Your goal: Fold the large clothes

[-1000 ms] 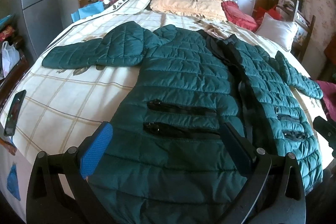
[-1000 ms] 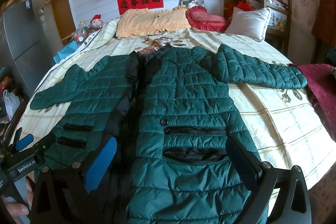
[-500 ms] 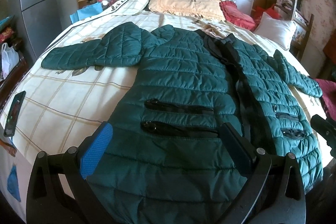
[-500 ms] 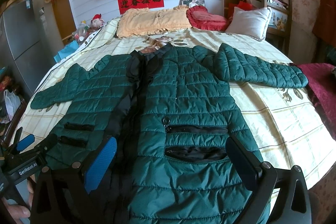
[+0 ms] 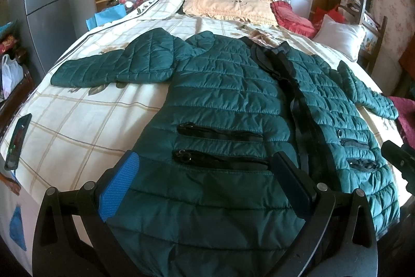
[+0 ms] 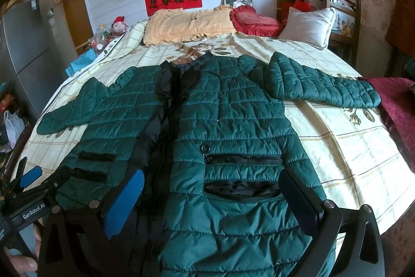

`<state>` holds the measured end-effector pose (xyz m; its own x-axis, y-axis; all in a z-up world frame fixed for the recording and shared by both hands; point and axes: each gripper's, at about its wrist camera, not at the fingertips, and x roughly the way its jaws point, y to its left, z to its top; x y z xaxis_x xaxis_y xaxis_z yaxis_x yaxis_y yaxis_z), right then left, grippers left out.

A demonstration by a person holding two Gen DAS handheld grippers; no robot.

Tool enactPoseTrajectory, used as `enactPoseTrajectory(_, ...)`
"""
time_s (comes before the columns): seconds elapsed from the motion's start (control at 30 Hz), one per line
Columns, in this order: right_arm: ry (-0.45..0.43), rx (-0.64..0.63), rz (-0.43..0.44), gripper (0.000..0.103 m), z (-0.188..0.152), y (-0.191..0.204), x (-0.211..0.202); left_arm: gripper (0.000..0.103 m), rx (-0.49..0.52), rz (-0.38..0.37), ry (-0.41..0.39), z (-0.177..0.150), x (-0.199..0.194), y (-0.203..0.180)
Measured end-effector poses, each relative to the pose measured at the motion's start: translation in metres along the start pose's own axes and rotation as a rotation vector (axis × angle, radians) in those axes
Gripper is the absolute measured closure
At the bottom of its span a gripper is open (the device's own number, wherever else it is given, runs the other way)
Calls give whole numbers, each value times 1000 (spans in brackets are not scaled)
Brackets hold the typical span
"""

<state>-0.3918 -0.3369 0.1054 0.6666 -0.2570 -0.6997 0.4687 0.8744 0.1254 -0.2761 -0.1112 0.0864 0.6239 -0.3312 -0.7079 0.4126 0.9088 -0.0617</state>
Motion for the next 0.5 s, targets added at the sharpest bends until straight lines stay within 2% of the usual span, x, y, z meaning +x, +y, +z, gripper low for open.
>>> enactPoseTrajectory(0.2,37,41,28,0,5,2,0,0,16,1,-8,-1,0,-3)
enactPoseTrajectory(0.5,30,29,20,0,4,3,2,0,15,-5,15,1,5,-3)
